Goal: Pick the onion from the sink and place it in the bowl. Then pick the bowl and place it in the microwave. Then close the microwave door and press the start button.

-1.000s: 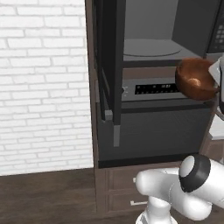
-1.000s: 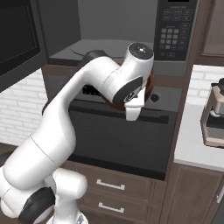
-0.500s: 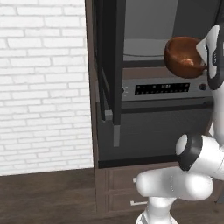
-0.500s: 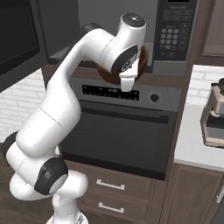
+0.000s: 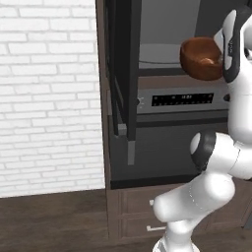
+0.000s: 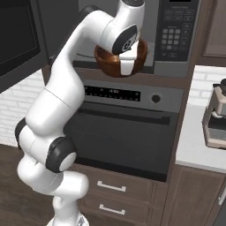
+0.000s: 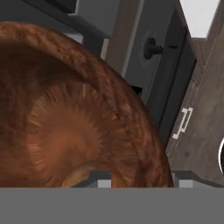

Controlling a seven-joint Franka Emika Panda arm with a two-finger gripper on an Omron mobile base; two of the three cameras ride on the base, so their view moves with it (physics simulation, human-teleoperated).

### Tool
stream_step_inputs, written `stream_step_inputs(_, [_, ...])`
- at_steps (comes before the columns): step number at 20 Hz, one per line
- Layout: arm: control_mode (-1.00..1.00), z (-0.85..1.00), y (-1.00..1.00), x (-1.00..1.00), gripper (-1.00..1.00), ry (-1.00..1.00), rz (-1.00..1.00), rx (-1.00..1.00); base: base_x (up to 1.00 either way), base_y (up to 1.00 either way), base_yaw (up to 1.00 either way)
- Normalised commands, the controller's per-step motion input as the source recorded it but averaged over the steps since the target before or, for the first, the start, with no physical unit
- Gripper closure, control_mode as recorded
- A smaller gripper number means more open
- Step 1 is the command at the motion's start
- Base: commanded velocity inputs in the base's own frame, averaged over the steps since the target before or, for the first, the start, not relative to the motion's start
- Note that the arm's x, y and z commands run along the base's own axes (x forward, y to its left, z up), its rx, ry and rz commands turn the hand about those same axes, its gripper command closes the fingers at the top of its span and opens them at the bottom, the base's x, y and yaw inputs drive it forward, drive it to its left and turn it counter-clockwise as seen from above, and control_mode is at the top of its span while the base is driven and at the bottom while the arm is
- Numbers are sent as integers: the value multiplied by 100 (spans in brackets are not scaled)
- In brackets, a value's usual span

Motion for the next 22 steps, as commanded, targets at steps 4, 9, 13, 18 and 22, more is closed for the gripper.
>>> stream_step_inputs(4, [-100,26,20,13,100,-16,0,1,0,0,0])
stream_step_inputs(9, [-100,0,45,0,100,-30,0,5,0,0,0])
stream_step_inputs(13, [-100,0,26,4,100,-34,0,6,0,0,0])
stream_step_inputs(18, [-100,-4,27,70,100,-7,0,2,0,0,0])
stream_step_inputs(22, [-100,-14,21,76,100,4,0,0,0,0,0])
